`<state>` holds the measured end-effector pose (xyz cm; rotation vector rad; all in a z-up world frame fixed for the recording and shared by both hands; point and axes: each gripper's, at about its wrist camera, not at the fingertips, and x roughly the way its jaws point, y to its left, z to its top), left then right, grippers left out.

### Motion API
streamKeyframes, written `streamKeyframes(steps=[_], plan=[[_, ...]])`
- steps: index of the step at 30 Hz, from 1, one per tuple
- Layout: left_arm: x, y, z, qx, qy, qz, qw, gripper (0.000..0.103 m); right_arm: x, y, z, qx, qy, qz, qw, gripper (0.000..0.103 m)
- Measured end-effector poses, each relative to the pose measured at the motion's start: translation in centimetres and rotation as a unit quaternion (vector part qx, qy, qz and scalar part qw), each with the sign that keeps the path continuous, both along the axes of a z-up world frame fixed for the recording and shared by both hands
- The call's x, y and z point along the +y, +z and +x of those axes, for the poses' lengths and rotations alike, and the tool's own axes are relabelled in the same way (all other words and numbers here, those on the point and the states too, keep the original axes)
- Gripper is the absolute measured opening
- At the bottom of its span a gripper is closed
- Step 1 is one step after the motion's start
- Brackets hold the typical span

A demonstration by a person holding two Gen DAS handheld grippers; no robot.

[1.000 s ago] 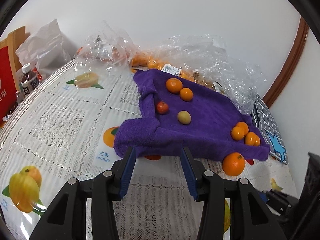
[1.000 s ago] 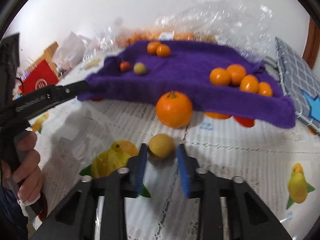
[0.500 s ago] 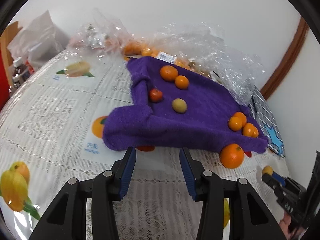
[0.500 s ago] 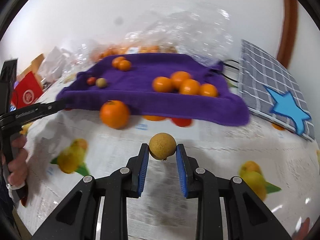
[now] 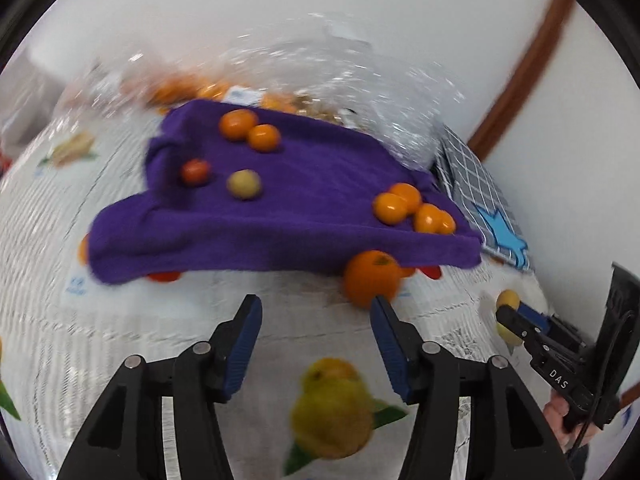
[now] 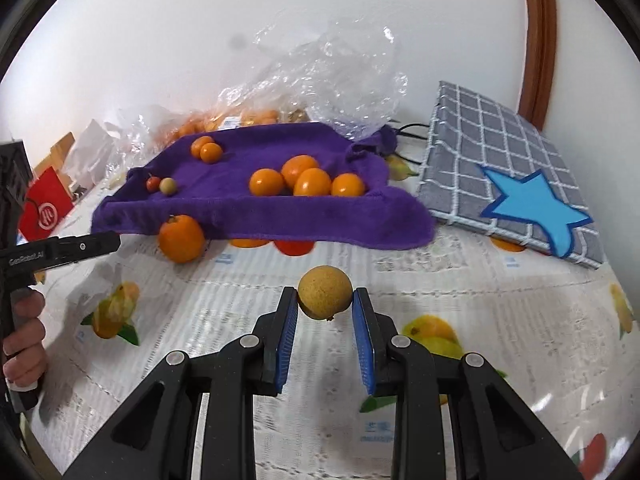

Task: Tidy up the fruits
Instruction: 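Grasp a yellow-brown round fruit with the right gripper while the left gripper grasps a large orange, then carry both fruits onto the purple towel and open both grippers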

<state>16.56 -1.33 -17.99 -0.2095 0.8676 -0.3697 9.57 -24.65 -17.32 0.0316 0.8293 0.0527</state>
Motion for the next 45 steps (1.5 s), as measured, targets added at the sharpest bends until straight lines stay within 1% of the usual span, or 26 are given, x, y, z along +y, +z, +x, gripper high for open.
streamKeyframes(steps=[3, 5, 9, 10, 12, 14, 17, 19, 20, 21, 24, 29, 35, 40, 45], plan=[[-2.1, 0.0, 0.4, 0.0, -0.01, 0.013, 0.9999, 0.057, -0.4, 0.0, -0.6, 0.0, 0.0, -0.001, 1.0, 0.028], [-3.3, -0.2, 1.0, 0.002, -0.006, 0.031, 0.9995, 0.057, -0.7, 0.0, -0.9, 0.001, 0.0, 0.002, 1.0, 0.028], [-4.1, -0.8, 2.1, 0.015, 0.006, 0.035, 0.9992, 0.057, -1.0, -0.1, -1.7, -0.002, -0.002, -0.008, 1.0, 0.028], [-4.4, -0.9, 2.4, 0.021, 0.011, 0.049, 0.9985, 0.057, -1.1, -0.1, -1.9, 0.0, 0.0, -0.007, 1.0, 0.028], [-4.9, -1.0, 2.5, 0.016, 0.009, 0.054, 0.9984, 0.057, -1.4, 0.1, -1.9, 0.002, 0.003, 0.003, 1.0, 0.028], [-5.3, -0.9, 2.6, 0.011, 0.013, 0.061, 0.998, 0.057, -1.6, 0.4, -2.1, -0.006, 0.002, 0.005, 1.0, 0.028], [-5.8, -1.1, 3.0, 0.016, 0.018, 0.067, 0.9974, 0.057, -1.8, 0.3, -1.9, -0.006, 0.0, 0.015, 1.0, 0.028], [-6.1, -1.2, 3.2, 0.021, 0.013, 0.062, 0.9977, 0.048, -1.8, 0.0, -1.8, -0.003, -0.002, 0.02, 1.0, 0.028], [-6.2, -1.3, 3.3, 0.022, 0.008, 0.056, 0.9981, 0.042, -1.8, -0.2, -1.6, 0.002, -0.003, 0.022, 1.0, 0.028], [-6.3, -1.2, 3.3, 0.023, 0.008, 0.057, 0.9981, 0.041, -1.8, -0.2, -1.4, 0.008, -0.003, 0.025, 1.0, 0.028], [-6.5, -1.2, 3.2, 0.021, 0.01, 0.06, 0.9979, 0.04, -1.9, 0.0, -1.4, 0.004, -0.007, 0.031, 0.999, 0.028], [-5.3, -0.9, 2.5, 0.021, 0.017, 0.055, 0.9981, 0.04, -1.6, 0.1, -0.9, 0.008, -0.007, 0.027, 1.0, 0.028], [-1.8, 0.3, 1.9, 0.016, 0.041, 0.045, 0.998, 0.04, -1.0, 0.9, 0.4, 0.005, 0.0, 0.041, 0.999, 0.028], [1.6, 2.1, 2.7, 0.004, 0.07, 0.032, 0.997, 0.04, 0.6, 2.3, 2.6, -0.004, 0.014, 0.043, 0.999, 0.028], [3.9, 3.7, 4.5, -0.006, 0.093, 0.031, 0.9952, 0.04, 2.3, 3.1, 5.7, -0.003, 0.028, 0.051, 0.998, 0.028]])
